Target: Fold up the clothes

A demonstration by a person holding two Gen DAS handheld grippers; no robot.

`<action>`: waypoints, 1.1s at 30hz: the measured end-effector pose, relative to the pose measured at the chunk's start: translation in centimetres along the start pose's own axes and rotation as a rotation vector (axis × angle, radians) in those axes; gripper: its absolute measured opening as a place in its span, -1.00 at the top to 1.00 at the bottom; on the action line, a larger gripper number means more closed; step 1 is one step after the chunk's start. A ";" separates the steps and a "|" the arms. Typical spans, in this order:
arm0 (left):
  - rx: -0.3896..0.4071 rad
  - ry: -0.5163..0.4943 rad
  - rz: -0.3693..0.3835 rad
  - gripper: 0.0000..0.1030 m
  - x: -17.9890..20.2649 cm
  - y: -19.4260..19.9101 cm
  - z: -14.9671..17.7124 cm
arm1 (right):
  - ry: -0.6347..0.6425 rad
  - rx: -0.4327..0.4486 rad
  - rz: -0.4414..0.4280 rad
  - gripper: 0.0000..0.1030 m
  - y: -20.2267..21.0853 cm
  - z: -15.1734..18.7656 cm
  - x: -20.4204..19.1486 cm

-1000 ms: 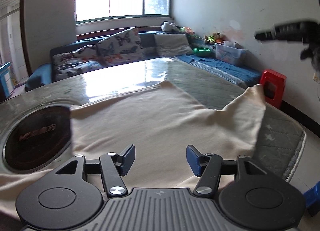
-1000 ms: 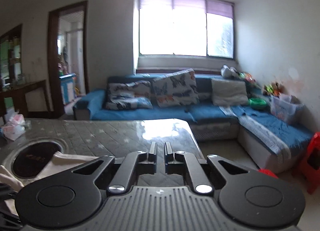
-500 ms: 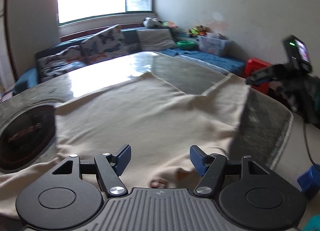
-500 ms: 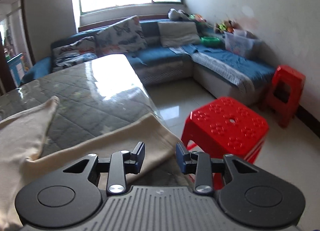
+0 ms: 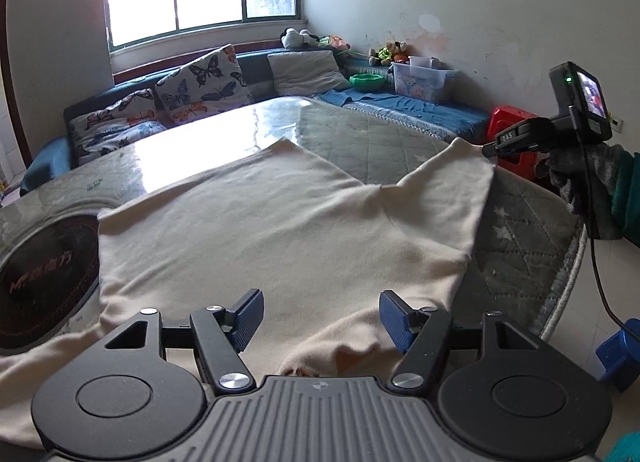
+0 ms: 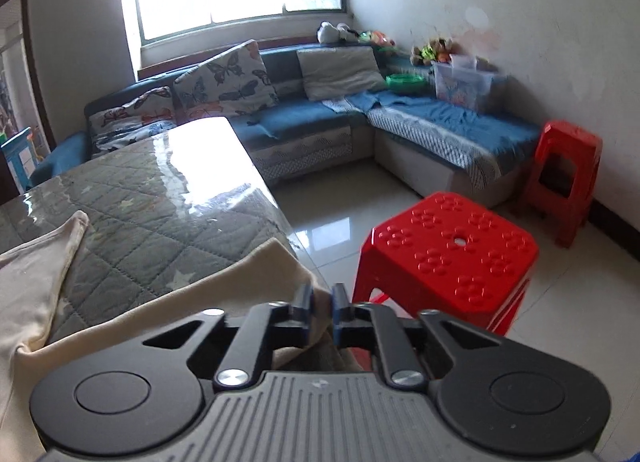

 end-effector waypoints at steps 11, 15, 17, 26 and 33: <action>0.000 -0.034 0.034 -0.31 3.3 -3.7 -2.4 | 0.086 0.206 -0.132 0.91 9.0 -5.5 -2.1; 0.002 -0.033 0.030 -0.31 3.5 -4.0 -2.6 | 0.136 0.279 -0.176 0.91 12.0 -7.7 -3.7; 0.010 -0.016 0.024 -0.31 2.8 -3.5 -2.5 | 0.160 0.310 -0.204 0.91 13.3 -8.6 -4.7; 0.044 0.064 -0.003 -0.31 -0.1 -1.1 -2.3 | 0.290 0.403 -0.400 0.91 18.2 -10.6 -11.3; 0.077 0.159 -0.125 -0.32 -6.9 3.4 -0.4 | 0.428 0.374 -0.602 0.91 18.7 -8.9 -19.9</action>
Point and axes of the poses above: each gripper's, at about its wrist camera, not at the fingertips, and y roughly against the way its jaws point, x to its right, z to its underside, the point moved 4 cm from there along -y, roughly the way its jaws point, and after that the axes turned 12 degrees about y, right-handed, at the moved point
